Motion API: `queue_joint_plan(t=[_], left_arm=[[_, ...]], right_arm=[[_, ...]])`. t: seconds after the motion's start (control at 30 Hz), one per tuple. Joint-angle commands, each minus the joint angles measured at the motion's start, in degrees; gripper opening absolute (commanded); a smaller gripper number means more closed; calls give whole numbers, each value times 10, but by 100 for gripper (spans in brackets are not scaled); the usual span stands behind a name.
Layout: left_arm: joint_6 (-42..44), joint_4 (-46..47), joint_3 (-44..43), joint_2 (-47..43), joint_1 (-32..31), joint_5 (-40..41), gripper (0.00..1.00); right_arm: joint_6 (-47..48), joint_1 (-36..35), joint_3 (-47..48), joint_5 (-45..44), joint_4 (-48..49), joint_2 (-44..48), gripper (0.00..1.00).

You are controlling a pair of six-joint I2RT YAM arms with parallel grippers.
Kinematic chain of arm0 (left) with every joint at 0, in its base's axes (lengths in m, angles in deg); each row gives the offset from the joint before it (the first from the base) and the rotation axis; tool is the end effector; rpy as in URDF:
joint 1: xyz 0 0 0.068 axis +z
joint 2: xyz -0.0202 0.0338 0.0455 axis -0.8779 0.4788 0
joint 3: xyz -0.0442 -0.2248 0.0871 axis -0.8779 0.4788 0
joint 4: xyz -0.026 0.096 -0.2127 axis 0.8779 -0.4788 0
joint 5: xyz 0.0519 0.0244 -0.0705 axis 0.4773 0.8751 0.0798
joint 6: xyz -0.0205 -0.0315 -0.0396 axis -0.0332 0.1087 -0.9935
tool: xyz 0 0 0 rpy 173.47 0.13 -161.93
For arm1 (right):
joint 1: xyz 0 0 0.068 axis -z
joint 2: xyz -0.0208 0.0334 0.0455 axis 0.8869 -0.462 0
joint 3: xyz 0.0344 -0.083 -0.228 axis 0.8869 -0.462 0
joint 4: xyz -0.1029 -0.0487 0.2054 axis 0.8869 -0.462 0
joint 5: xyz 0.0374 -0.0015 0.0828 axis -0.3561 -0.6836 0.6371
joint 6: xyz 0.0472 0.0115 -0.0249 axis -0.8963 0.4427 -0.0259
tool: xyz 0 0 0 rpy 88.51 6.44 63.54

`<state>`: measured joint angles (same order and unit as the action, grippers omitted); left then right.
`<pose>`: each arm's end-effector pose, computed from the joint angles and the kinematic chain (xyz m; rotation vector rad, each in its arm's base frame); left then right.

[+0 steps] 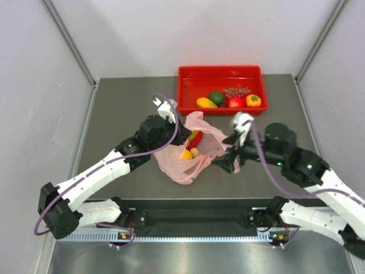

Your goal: Untie the knot of the plastic bag and take out the fruit

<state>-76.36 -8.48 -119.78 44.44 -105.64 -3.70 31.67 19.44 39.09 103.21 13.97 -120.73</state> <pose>0.1821 -0.1766 0.3091 0.1862 1.9890 -0.8821 0.1016 0.1079 0.3668 -0.8599 1.7345 0.7746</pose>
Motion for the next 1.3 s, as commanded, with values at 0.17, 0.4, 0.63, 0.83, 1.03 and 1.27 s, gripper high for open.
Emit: queue_joint_plan(t=[0.17, 0.4, 0.63, 0.83, 1.03, 1.27], left_arm=[[10, 5, -35, -3, 8, -7, 0], [13, -4, -35, -10, 10, -23, 0], [11, -6, -39, -10, 14, -33, 0], [15, -16, -45, -14, 17, -34, 0], [10, -12, -44, -15, 20, -40, 0], [10, -9, -46, -13, 22, -39, 0]], right_arm=[[40, -215, -5, -107, 86, -139, 92], [76, -216, -60, -136, 175, -232, 98], [106, -196, -65, -153, 243, -288, 99], [115, -139, -74, -59, 270, -328, 100], [116, -108, -72, 13, 273, -365, 95], [112, -86, -71, 96, 250, -380, 90]])
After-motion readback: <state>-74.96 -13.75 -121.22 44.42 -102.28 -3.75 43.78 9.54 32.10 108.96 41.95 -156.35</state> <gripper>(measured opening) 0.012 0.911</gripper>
